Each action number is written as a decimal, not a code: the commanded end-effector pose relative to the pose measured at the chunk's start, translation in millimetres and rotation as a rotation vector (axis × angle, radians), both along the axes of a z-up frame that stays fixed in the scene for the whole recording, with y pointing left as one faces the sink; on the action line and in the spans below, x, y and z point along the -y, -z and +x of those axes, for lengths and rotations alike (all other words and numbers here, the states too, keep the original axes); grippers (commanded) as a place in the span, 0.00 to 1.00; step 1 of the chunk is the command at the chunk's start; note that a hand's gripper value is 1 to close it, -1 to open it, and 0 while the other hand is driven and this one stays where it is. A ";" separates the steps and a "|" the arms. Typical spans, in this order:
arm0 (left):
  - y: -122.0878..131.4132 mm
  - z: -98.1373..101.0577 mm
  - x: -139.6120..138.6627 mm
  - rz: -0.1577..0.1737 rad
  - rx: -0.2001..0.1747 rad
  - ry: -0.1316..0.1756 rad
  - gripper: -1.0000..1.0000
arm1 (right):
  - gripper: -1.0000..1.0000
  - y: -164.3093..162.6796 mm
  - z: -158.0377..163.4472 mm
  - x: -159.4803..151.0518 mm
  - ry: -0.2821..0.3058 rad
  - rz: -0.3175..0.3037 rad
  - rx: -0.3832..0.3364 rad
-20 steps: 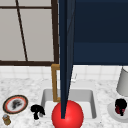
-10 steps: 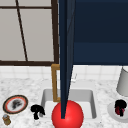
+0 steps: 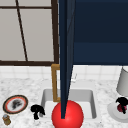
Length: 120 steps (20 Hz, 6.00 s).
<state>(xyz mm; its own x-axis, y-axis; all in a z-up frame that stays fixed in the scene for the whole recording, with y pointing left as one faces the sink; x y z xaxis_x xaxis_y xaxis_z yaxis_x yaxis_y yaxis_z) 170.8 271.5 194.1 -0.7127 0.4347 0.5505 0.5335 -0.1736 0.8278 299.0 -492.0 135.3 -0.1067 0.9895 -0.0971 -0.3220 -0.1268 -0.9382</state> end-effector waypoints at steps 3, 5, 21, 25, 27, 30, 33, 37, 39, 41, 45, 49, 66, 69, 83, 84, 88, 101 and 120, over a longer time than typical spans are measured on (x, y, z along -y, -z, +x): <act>0.0 0.0 0.0 0.000 0.000 0.000 0.50 | 0.00 -0.6 -13.3 -9.7 -0.001 -0.010 0.021; 0.0 0.0 0.0 0.000 0.000 0.000 0.50 | 0.00 -1.5 -11.5 -16.7 0.026 -0.020 0.012; 0.0 0.0 0.0 0.000 0.000 0.000 0.50 | 0.00 -7.1 -26.5 -59.1 0.027 -0.014 -0.024; 0.0 0.0 0.0 0.000 0.000 0.000 0.50 | 0.00 -15.1 -40.1 -81.1 0.049 -0.011 -0.023; 0.0 0.0 0.0 0.000 0.000 0.000 0.50 | 0.00 -17.1 -47.7 -93.7 0.042 -0.009 -0.024; 0.0 0.0 0.0 0.000 0.000 0.000 0.50 | 0.00 -18.8 -58.6 -112.2 0.037 0.001 -0.023; 0.0 0.0 0.0 0.000 0.000 0.000 0.50 | 0.00 -20.2 -70.4 -130.7 0.037 0.009 -0.022; 0.0 0.0 0.0 0.000 0.000 0.000 0.50 | 0.00 -18.7 -89.6 -156.2 0.033 0.007 0.032; 0.0 0.0 0.0 0.000 0.000 0.000 0.50 | 0.00 -16.6 -93.5 -170.1 0.031 0.013 0.063; 0.0 0.0 0.0 0.000 0.000 0.000 0.50 | 0.00 -17.8 -93.7 -182.5 0.030 0.007 0.113; 0.0 0.0 0.0 0.000 0.000 0.000 0.50 | 0.00 -15.3 -93.4 -212.7 0.023 -0.012 0.167; 0.0 0.0 0.0 0.000 0.000 0.000 0.50 | 0.00 -13.5 -93.8 -235.6 -0.026 -0.017 0.193; 0.0 0.0 0.0 0.000 0.000 0.000 0.50 | 0.00 -6.8 -84.6 -274.7 -0.094 0.023 0.265; 0.0 0.0 0.0 0.000 0.000 0.000 0.50 | 0.00 -13.6 -55.9 -282.5 -0.062 0.037 0.272; 0.0 0.0 0.0 0.000 0.000 0.000 0.50 | 0.00 -49.7 42.7 -312.8 -0.035 0.034 0.325; 0.0 0.0 0.0 0.000 0.000 0.000 0.50 | 0.00 -53.5 49.7 -315.4 -0.031 0.031 0.324; 0.0 0.0 0.0 0.000 0.000 0.000 0.50 | 0.00 -70.4 74.2 -327.4 -0.009 0.016 0.339; 0.0 0.0 0.0 0.000 0.000 0.000 0.50 | 0.00 -130.3 143.4 -368.4 0.084 0.003 0.388; 0.0 0.0 0.0 0.000 0.000 0.000 0.50 | 0.00 -134.7 221.1 -417.1 0.071 -0.041 0.031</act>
